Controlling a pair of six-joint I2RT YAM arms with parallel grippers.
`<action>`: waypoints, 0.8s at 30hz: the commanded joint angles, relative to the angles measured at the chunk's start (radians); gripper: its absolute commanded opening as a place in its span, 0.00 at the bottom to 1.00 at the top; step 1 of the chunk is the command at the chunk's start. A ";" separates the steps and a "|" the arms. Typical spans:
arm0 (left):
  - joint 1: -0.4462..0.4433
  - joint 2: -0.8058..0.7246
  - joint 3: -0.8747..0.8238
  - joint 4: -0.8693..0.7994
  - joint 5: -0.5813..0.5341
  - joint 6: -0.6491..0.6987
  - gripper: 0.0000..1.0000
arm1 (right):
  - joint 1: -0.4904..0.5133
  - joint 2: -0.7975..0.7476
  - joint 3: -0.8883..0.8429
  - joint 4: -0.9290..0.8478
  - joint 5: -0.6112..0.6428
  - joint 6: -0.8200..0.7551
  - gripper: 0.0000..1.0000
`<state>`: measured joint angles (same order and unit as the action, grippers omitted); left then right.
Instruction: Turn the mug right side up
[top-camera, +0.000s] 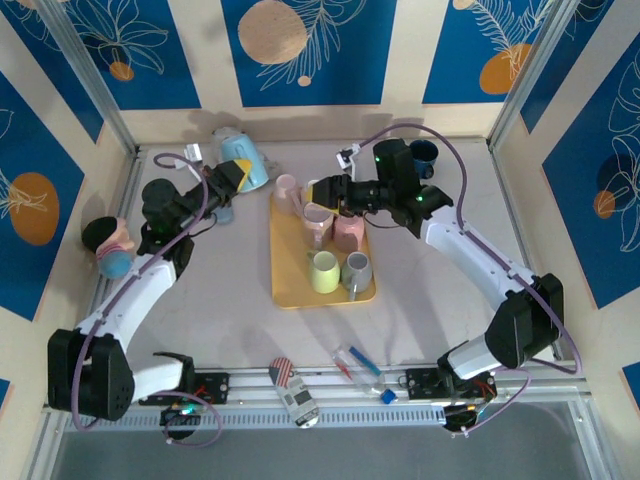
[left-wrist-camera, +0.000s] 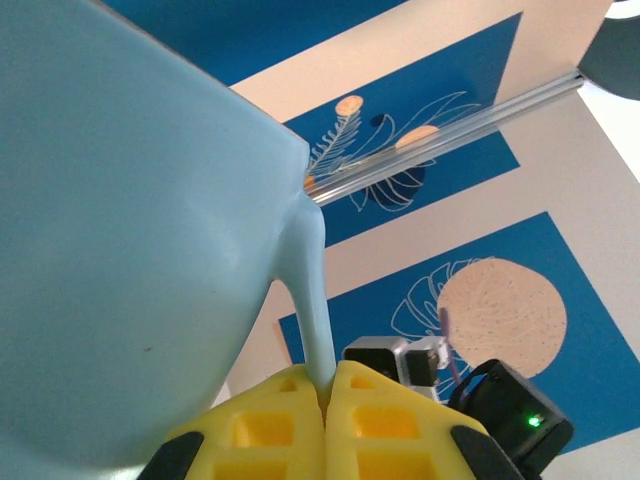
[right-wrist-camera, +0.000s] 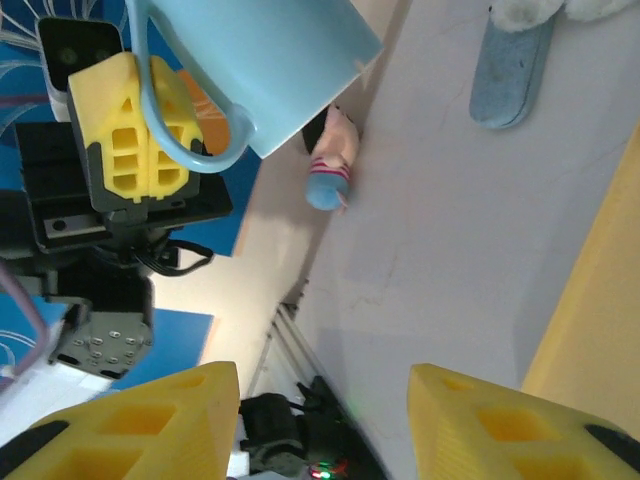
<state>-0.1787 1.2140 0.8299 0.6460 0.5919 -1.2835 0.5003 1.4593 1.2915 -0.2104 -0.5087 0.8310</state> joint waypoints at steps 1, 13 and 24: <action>0.009 0.010 0.024 0.249 0.015 -0.035 0.00 | -0.015 -0.031 -0.064 0.177 -0.056 0.199 0.49; 0.010 0.030 0.017 0.308 0.022 -0.013 0.00 | -0.002 -0.021 -0.169 0.404 -0.053 0.672 0.48; 0.010 0.061 0.049 0.354 0.020 0.014 0.00 | 0.019 -0.048 -0.221 0.528 0.058 1.005 0.48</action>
<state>-0.1787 1.2770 0.8291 0.8593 0.6025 -1.3071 0.5079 1.4467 1.0676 0.2642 -0.4934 1.7164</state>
